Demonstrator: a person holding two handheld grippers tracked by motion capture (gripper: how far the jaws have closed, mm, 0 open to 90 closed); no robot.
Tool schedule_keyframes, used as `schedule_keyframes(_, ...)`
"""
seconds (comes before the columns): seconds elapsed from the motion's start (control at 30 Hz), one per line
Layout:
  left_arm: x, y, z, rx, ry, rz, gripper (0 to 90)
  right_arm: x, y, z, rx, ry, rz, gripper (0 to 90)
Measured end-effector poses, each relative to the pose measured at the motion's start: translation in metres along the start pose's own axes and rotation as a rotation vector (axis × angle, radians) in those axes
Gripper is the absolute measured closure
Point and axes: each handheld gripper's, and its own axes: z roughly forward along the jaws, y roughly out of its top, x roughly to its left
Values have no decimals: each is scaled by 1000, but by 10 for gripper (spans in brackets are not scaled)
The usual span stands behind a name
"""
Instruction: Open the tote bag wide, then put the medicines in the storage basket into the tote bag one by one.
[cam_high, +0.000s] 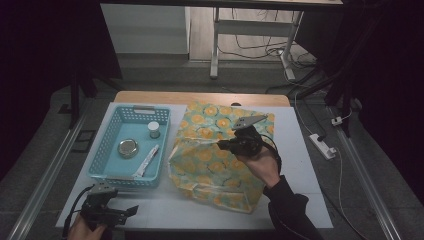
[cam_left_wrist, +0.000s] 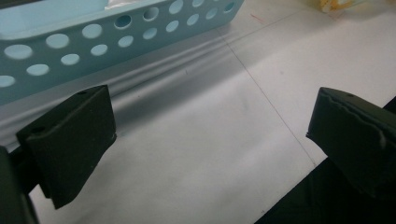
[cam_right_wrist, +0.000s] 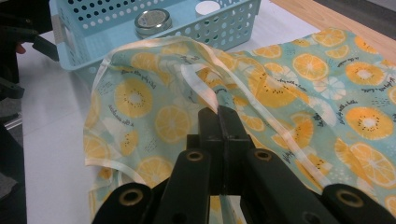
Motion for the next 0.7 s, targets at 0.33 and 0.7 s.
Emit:
schedule_keyframes(0.33,1,-1,-2,-15,2,-10,7,-1,-1,2,6,0,-10,900)
schedule_keyframes(0.7,1,-2,-4,-36,11,-14,0,0,-2,2,9,1,-15,900)
